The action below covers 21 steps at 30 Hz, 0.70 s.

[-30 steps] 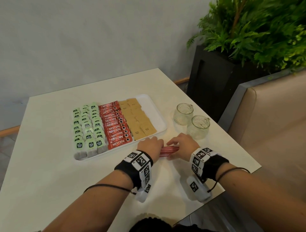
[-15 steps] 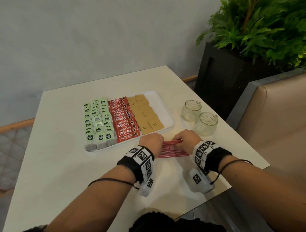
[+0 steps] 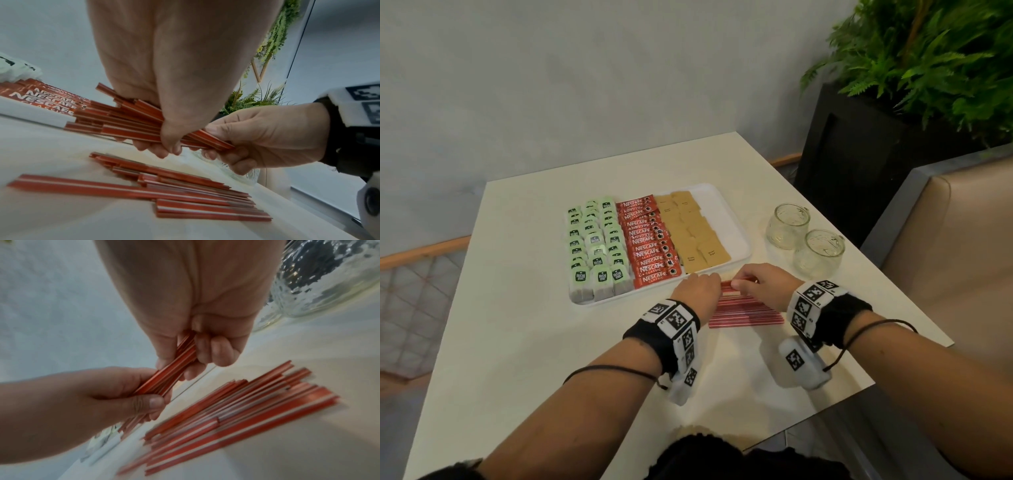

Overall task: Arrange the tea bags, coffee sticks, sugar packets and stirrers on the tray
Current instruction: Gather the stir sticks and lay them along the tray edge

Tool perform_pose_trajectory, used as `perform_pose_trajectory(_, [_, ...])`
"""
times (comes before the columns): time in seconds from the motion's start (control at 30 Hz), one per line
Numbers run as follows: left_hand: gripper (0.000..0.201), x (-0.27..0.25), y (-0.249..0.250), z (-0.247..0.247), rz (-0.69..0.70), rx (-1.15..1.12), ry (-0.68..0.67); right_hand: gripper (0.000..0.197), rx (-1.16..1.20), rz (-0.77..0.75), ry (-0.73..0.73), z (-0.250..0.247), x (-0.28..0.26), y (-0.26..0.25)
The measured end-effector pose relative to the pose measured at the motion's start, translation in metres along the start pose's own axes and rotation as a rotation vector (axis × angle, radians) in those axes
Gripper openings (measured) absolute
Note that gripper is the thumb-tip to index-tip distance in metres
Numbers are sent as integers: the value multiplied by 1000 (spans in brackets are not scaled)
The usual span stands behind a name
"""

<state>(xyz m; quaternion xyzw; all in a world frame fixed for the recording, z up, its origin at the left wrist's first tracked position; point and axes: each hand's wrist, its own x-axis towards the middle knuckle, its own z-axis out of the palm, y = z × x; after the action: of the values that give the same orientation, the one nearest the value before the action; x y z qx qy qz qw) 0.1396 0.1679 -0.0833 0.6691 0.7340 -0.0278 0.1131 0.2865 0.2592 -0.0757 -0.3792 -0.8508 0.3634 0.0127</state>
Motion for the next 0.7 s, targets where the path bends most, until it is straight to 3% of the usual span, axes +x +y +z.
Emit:
perform_pose_trajectory(0.13, [20, -2, 1, -6, -31, -132, 3, 20, 119, -30, 61, -9, 4, -8])
perform_pose_trajectory(0.27, [29, -5, 6, -38, -49, -395, -7, 23, 172, -32, 261, -34, 19, -32])
perform_pose_trajectory(0.3, [28, -5, 6, -48, -57, -499, -8, 26, 198, -39, 325, -41, 22, -39])
perform_pose_trajectory(0.37, [22, -6, 2, -68, -85, -802, 19, 53, 251, -65, 406, -53, 22, -53])
perform_pose_trajectory(0.43, [21, -5, -5, -86, -143, -1132, 122, 84, 278, -107, 351, -59, 16, -67])
perform_pose_trajectory(0.5, [22, -4, -10, -104, -218, -1462, 200, 96, 312, -191, 232, -56, 8, -77])
perform_pose_trajectory(0.6, [20, -9, -16, -128, -245, -1965, 202, 93, 312, -338, 159, -52, 1, -89])
perform_pose_trajectory(0.7, [20, -16, -23, -138, -241, -2096, 164, 89, 320, -401, 187, -55, -2, -98])
